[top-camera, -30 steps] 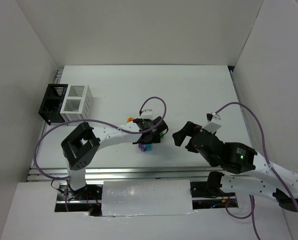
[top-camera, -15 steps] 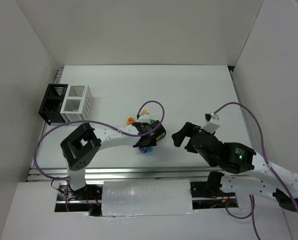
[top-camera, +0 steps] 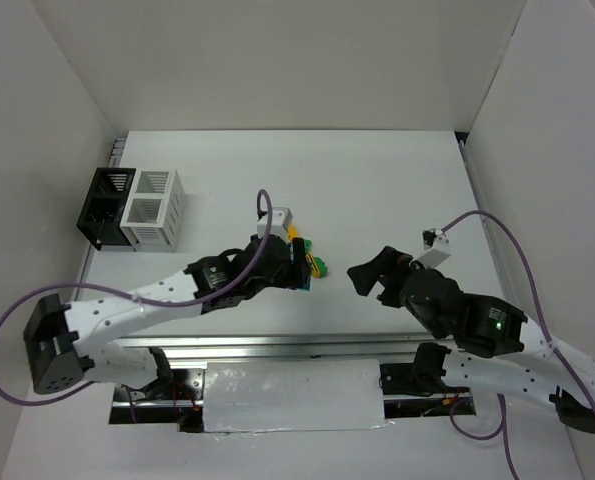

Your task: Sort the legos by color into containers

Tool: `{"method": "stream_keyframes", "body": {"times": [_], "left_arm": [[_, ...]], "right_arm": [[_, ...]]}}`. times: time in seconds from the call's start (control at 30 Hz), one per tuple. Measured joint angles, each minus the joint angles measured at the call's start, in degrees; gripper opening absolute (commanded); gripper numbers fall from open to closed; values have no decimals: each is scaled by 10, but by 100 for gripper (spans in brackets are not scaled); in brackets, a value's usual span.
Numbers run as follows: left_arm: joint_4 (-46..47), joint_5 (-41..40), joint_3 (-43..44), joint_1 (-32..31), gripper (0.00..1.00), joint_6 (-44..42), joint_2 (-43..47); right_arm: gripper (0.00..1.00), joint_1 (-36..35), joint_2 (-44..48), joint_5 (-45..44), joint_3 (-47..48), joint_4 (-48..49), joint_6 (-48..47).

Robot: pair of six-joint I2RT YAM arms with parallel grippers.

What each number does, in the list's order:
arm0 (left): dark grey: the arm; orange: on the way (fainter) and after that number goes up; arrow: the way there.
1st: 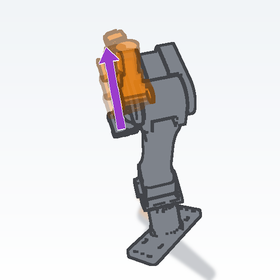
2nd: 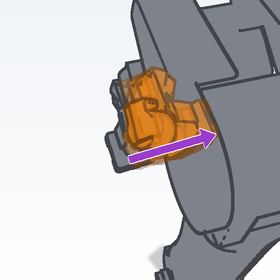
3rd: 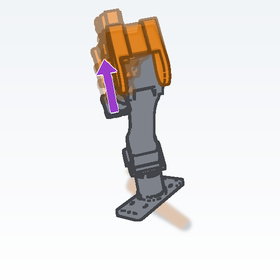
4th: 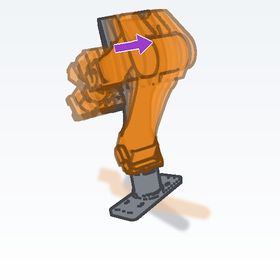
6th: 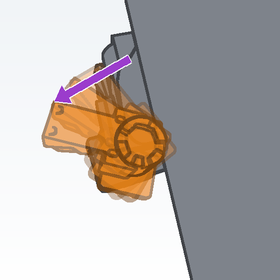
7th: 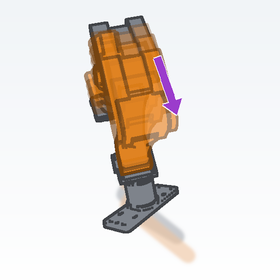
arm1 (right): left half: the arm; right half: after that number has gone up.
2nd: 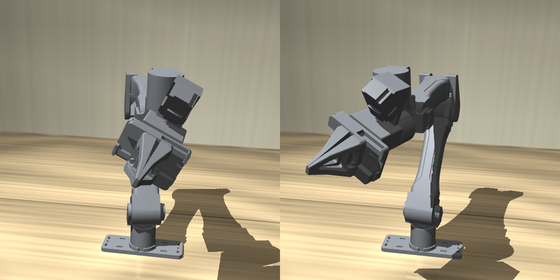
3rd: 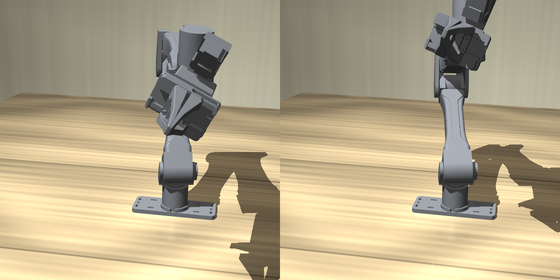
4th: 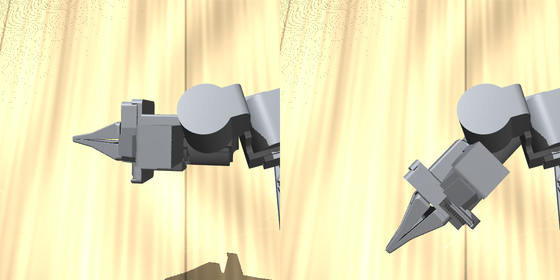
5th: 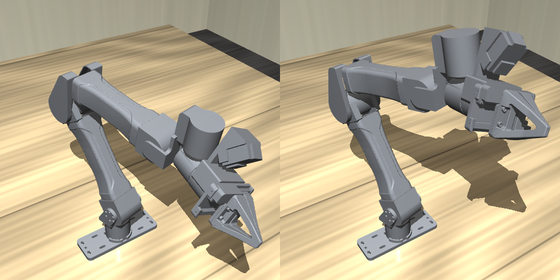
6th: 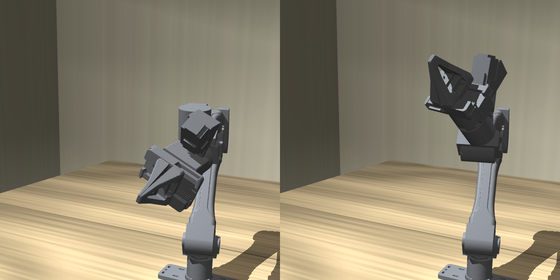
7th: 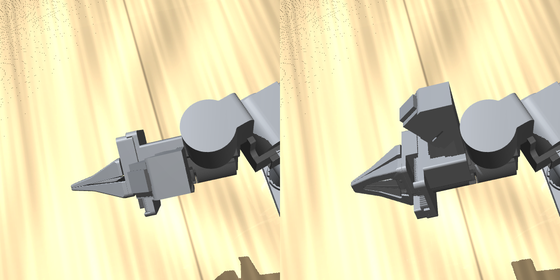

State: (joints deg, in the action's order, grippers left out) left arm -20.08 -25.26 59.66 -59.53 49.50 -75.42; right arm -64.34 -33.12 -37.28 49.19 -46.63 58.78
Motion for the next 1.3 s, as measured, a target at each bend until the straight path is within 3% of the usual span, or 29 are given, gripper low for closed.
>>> {"method": "stream_keyframes", "body": {"times": [0.13, 0.3, 0.47, 0.7, 0.9, 1.03, 1.07, 1.1, 1.13, 1.23, 1.27, 1.3], "left_arm": [[112, 71, -69, -4, 0, -125, 106], [239, 140, -184, -14, 0, -271, 206], [274, 223, -178, -22, 0, -383, 194], [310, 247, -169, -59, 0, -496, 184], [322, 248, -169, -60, 0, -539, 192], [314, 256, -176, -63, 0, -556, 201], [311, 257, -176, -64, 0, -557, 201], [309, 260, -177, -64, 0, -558, 201], [303, 261, -177, -64, 0, -558, 202], [297, 265, -176, -64, 47, -557, 202], [295, 264, -176, -64, 87, -557, 202], [294, 263, -176, -63, 99, -558, 202]], "right_arm": [[100, 4, -16, 32, 35, -3, -22], [99, 5, -118, 77, 158, -28, -48], [97, 6, -200, 129, 203, -24, -71], [89, 6, -234, 171, 203, -33, -77], [71, 6, -235, 238, 170, -12, -86], [53, 8, -228, 282, 136, 30, -88], [44, 9, -225, 292, 129, 41, -88], [15, 9, -223, 299, 124, 49, -90], [0, 10, -223, 299, 121, 51, -96], [0, 12, -218, 303, 110, 65, -99], [0, 12, -215, 303, 102, 76, -101], [0, 12, -210, 302, 94, 85, -104]]}}
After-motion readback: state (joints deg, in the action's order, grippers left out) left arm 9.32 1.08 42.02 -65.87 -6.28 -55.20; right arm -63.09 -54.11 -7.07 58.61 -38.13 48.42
